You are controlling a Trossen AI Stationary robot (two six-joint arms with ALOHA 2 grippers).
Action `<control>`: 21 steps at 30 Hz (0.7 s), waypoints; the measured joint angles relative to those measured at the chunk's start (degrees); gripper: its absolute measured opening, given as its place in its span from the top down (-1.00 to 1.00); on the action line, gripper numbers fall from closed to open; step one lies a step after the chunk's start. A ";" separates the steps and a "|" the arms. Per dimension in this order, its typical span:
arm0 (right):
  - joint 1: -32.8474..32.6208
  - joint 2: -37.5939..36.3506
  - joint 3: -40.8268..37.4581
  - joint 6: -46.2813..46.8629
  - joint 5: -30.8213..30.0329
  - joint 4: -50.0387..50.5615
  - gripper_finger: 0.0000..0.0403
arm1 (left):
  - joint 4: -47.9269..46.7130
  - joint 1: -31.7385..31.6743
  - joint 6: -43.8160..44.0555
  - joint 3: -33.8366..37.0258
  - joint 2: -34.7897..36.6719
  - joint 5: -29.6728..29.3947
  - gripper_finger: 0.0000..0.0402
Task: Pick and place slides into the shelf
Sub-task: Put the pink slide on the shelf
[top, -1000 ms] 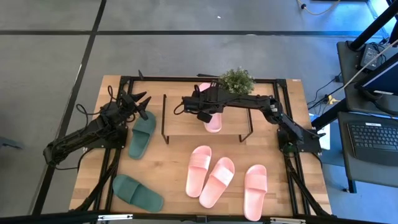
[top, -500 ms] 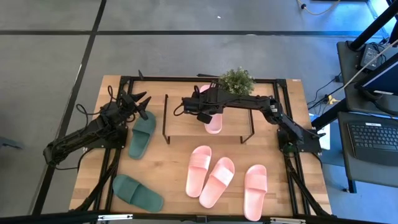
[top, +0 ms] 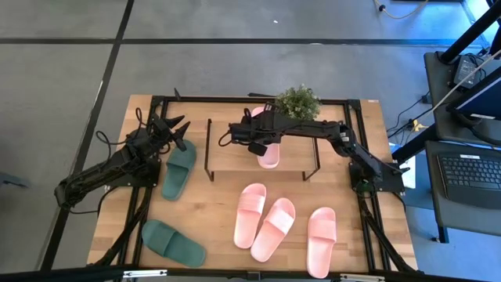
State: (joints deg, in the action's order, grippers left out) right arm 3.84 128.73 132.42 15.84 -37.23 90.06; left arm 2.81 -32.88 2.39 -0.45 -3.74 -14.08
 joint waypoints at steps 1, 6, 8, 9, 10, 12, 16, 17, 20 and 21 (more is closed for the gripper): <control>-0.18 0.00 0.00 -0.01 0.00 0.00 0.37 | 0.00 0.02 0.00 -0.02 0.02 0.02 0.21; -0.84 0.00 0.00 -1.06 -0.02 0.02 0.37 | 0.00 0.02 0.00 -0.01 0.00 0.01 0.21; -0.92 0.00 0.00 -1.37 -0.04 0.02 0.37 | -0.01 0.01 0.01 -0.01 0.00 0.01 0.21; -0.92 0.00 0.00 -1.56 -0.04 0.02 0.37 | -0.02 0.01 0.02 -0.01 0.01 0.01 0.21; -0.92 0.00 0.00 -1.87 -0.04 0.01 0.37 | -0.01 0.01 0.02 -0.02 0.02 0.00 0.21; -0.90 0.00 0.00 -1.97 -0.04 0.00 0.37 | -0.02 0.02 0.02 0.00 0.02 0.02 0.21; -0.92 0.00 0.00 -1.46 -0.04 -0.02 0.37 | 0.00 0.02 0.02 -0.01 0.00 0.01 0.21; -0.92 0.00 0.00 -1.45 -0.04 -0.02 0.37 | -0.02 0.00 0.02 -0.01 0.00 0.02 0.21; -1.00 0.00 0.00 -2.43 -0.06 -0.02 0.37 | 0.00 0.02 0.02 -0.02 0.00 0.02 0.21; -1.05 0.00 0.00 -2.43 -0.09 -0.02 0.37 | -0.02 0.02 0.02 -0.01 0.01 0.00 0.21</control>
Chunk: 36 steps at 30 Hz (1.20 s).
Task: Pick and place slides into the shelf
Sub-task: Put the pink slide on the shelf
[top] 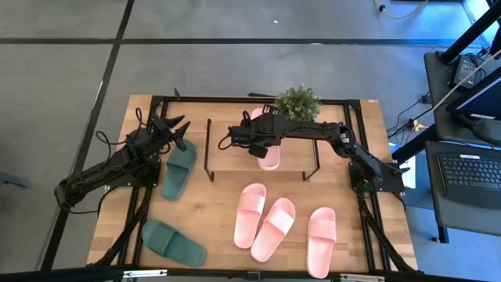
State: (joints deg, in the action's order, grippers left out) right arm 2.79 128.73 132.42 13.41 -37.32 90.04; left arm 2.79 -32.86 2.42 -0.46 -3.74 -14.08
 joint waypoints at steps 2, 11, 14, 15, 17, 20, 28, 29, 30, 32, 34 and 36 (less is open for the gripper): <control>-0.07 0.00 0.00 0.57 0.00 -0.02 0.37 | 0.00 -0.01 0.00 0.00 -0.01 0.02 0.21; -0.04 0.00 0.00 1.21 0.07 -0.04 0.17 | 0.00 -0.01 0.00 0.00 -0.01 0.02 0.21; -0.04 0.00 0.00 1.21 0.09 -0.07 -0.05 | 0.02 -0.02 0.00 -0.01 -0.01 0.02 0.21; -0.04 0.00 0.00 1.30 0.09 -0.07 -0.13 | 0.00 0.00 0.00 -0.01 -0.01 0.02 0.21; -0.04 0.00 0.00 1.38 0.09 -0.07 -0.28 | 0.00 0.00 0.00 -0.01 0.01 0.02 0.21; -0.04 0.00 0.00 1.36 0.02 -0.04 -0.46 | 0.01 -0.01 0.00 0.00 0.00 0.02 0.21; -0.02 0.00 0.00 1.10 -0.15 -0.04 -0.62 | 0.01 -0.01 0.00 -0.01 0.00 0.02 0.21; -0.02 0.00 0.00 1.10 -0.15 -0.04 -0.62 | 0.02 -0.01 0.00 0.00 -0.01 0.02 0.21; -0.02 0.00 0.00 1.10 -0.15 -0.04 -0.62 | 0.00 -0.02 0.00 -0.01 -0.01 0.02 0.21; -0.02 0.00 0.00 0.93 -0.15 -0.04 -0.62 | 0.00 -0.01 0.00 -0.01 0.00 0.02 0.21; -0.02 0.00 0.00 0.90 -0.15 -0.04 -0.62 | 0.01 -0.02 0.00 -0.01 0.00 0.02 0.21; -0.02 0.00 0.00 0.49 -0.13 -0.04 -0.62 | 0.00 0.00 0.00 -0.01 -0.01 0.02 0.21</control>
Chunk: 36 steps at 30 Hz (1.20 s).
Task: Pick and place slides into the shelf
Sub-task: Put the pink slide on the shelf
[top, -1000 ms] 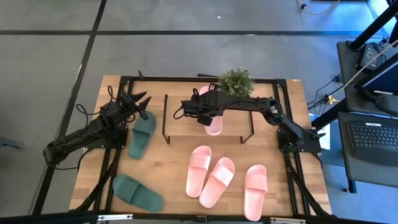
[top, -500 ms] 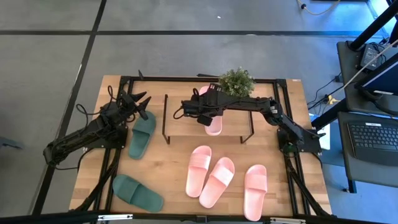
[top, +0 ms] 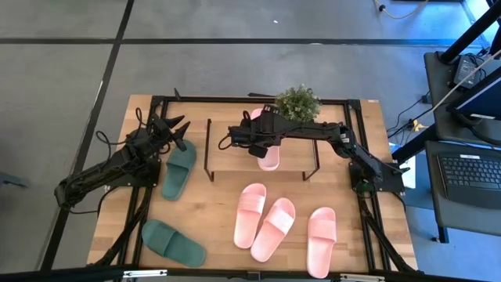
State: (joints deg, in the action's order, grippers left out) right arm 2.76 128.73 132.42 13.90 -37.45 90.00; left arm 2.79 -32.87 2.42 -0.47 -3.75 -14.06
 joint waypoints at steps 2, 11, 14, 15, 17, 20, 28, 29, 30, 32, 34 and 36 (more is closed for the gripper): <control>0.00 0.00 0.00 0.33 0.00 0.03 -0.62 | 0.00 -0.02 0.00 0.01 0.01 0.00 0.21; 0.00 0.00 0.00 3.93 0.01 0.02 -0.62 | -0.01 -0.01 0.00 0.01 0.00 0.00 0.21; 0.00 0.00 0.00 3.95 -0.42 0.04 -0.62 | 0.00 0.00 0.00 0.00 0.01 0.00 0.21; 0.00 0.00 0.00 4.05 -0.46 0.04 -0.62 | -0.01 0.01 0.00 0.01 0.01 0.00 0.21; 0.00 0.00 0.00 4.86 -0.53 0.04 -0.62 | 0.00 0.00 0.00 0.01 0.00 0.00 0.21; 0.00 0.00 0.00 5.62 -0.68 0.00 -0.62 | 0.00 -0.02 0.02 0.00 0.00 0.00 0.21; 0.00 0.00 0.00 10.39 -2.73 0.00 -0.62 | -0.01 0.01 0.11 0.01 0.00 0.02 0.21; 0.00 0.00 0.00 10.70 -2.97 0.00 -0.62 | -0.01 -0.01 0.11 0.01 0.01 0.02 0.21; 0.00 0.00 0.00 11.00 -3.20 -0.01 -0.62 | -0.01 0.01 0.11 0.00 0.00 0.02 0.21; 0.00 0.00 0.00 11.14 -3.28 0.00 -0.62 | -0.01 -0.02 0.13 0.00 0.00 0.02 0.21; 0.00 0.00 0.00 11.14 -3.30 0.00 -0.62 | -0.01 -0.02 0.17 0.00 0.00 0.02 0.21; 0.00 0.00 0.00 11.18 -3.30 0.00 -0.62 | -0.01 0.01 0.17 0.01 0.01 0.02 0.21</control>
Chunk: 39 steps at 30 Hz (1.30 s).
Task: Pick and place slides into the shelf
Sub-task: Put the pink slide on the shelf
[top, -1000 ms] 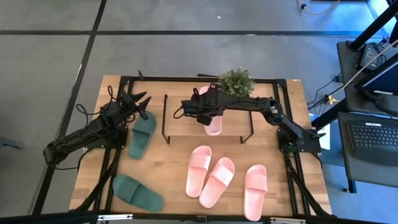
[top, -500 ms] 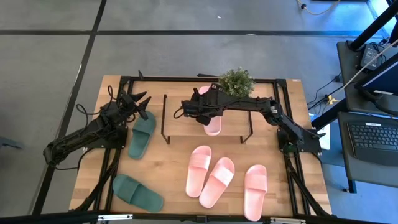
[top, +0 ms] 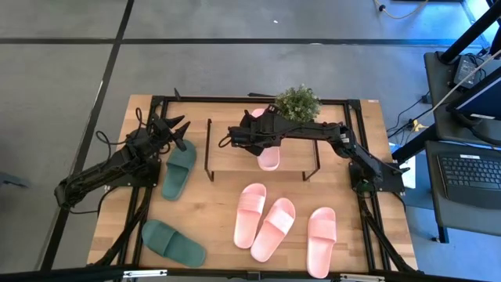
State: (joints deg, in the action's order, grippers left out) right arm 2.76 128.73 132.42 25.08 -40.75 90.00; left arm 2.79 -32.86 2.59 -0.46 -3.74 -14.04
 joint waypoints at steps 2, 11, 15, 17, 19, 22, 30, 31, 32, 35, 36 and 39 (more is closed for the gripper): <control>0.00 -0.23 0.00 0.00 -0.02 0.00 -0.62 | 0.00 -0.01 -0.11 -0.01 0.00 0.00 0.21; -2.59 -4.93 -0.02 1.07 0.00 0.02 -0.62 | 0.00 -0.02 -0.15 -0.01 0.01 0.00 0.21; -5.34 -8.24 -0.02 1.52 1.52 0.02 -0.62 | 0.00 -0.01 -0.17 -0.01 -0.01 0.00 0.21; -7.09 -9.99 -0.02 1.35 4.78 0.01 -0.62 | 0.00 -0.01 -0.17 -0.01 -0.01 0.00 0.21; -9.11 -11.77 -0.02 -0.60 9.45 0.02 -0.62 | 0.00 -0.02 -0.20 -0.01 -0.01 0.00 0.21; -12.72 -14.03 -0.06 -5.40 15.63 0.01 -0.62 | 0.00 -0.02 -0.20 -0.01 0.00 0.00 0.21; -24.85 -16.81 -2.14 -3.91 21.81 -0.09 -0.62 | 0.00 -0.02 -0.20 -0.01 0.01 0.00 0.21; -26.32 -16.83 -2.70 -2.72 22.25 -0.13 -0.62 | 0.00 0.00 -0.20 -0.01 -0.01 0.00 0.21; -27.74 -16.83 -3.29 -1.78 22.63 -0.24 -0.62 | 0.00 -0.02 -0.20 -0.01 -0.01 0.00 0.21; -31.46 -16.81 -5.68 3.70 22.62 -1.35 -0.62 | 0.00 0.00 -0.20 0.01 -0.01 0.00 0.21; -32.55 -16.82 -6.59 5.59 22.65 -1.95 -0.62 | 0.00 -0.02 -0.20 -0.01 -0.01 0.00 0.21; -35.33 -16.82 -9.87 10.55 22.56 -4.55 -0.62 | 0.00 0.00 -0.20 -0.01 0.00 -0.01 0.21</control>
State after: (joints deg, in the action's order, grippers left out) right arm -32.57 111.91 122.55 35.64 -18.20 85.45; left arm 2.79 -32.86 2.39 -0.47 -3.74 -14.05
